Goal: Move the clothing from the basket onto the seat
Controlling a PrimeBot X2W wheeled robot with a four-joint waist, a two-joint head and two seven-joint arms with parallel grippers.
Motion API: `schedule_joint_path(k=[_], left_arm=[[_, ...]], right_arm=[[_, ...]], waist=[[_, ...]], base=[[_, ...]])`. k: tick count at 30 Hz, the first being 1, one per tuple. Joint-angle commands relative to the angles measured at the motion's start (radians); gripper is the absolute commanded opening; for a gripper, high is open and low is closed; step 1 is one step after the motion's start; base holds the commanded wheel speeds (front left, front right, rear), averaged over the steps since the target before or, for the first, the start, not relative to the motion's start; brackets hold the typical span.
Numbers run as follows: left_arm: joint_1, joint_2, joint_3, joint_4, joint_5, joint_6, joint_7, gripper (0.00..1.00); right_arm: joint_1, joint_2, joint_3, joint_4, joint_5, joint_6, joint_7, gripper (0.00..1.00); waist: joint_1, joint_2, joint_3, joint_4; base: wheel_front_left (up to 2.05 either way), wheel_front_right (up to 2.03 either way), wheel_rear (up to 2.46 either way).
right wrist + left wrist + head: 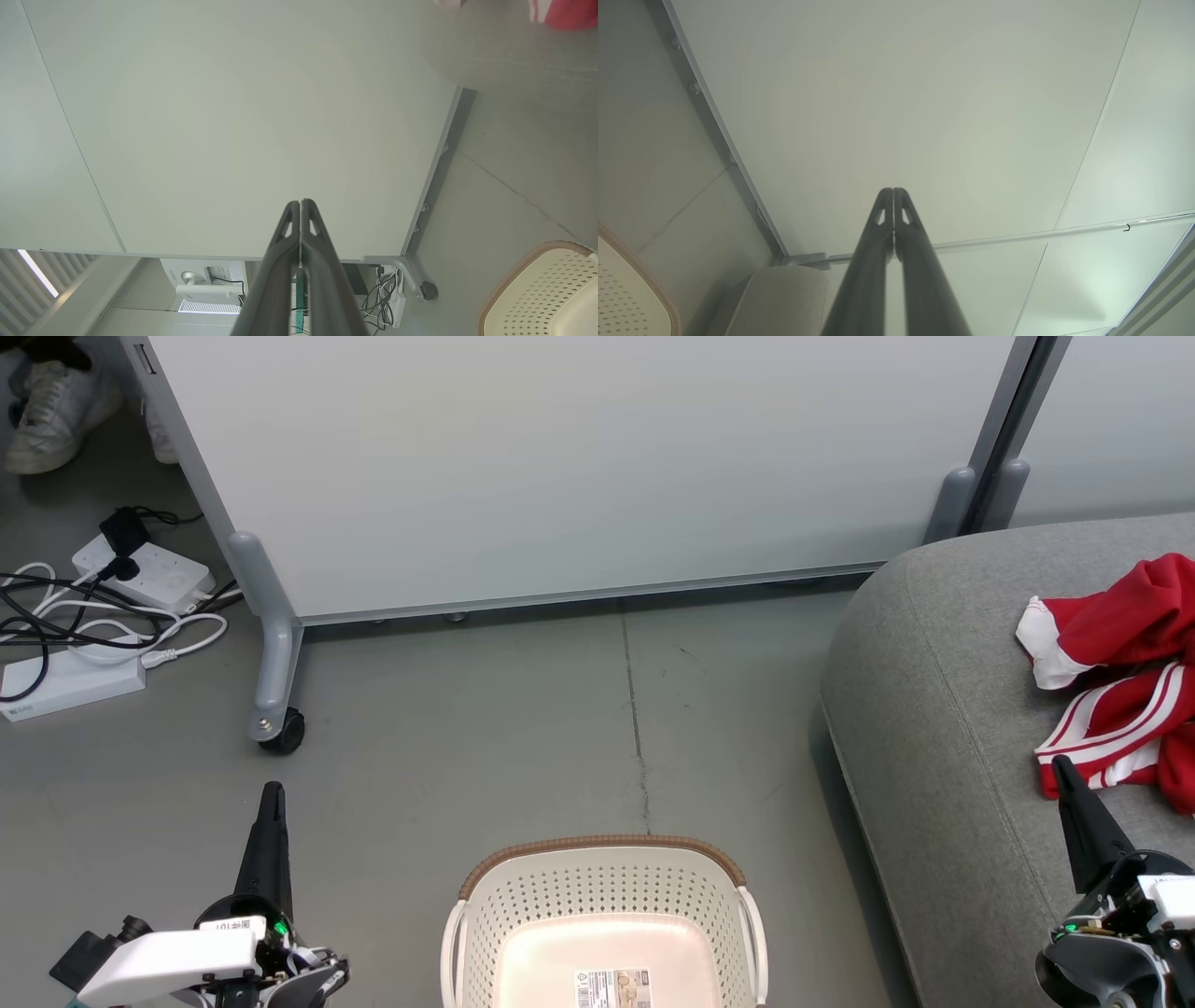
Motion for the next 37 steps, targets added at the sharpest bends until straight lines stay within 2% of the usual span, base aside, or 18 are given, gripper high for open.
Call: schedule_joint_path(k=[1,37], left_arm=[[-0.012,0.003,0.004,-0.003,-0.004,-0.004,0.001,0.00],[-0.012,0.003,0.004,-0.003,-0.004,-0.004,0.001,0.00]], right_arm=[[-0.011,-0.002,-0.003,0.000,0.000,0.003,0.003,0.00],[-0.012,-0.001,-0.006,0.000,-0.004,0.003,0.005,0.00]], waist=[[0.0000,0.0000,0.000,0.000],[0.0000,0.0000,0.000,0.000]], base=[[0.00,0.00,0.00],[0.00,0.00,0.00]])
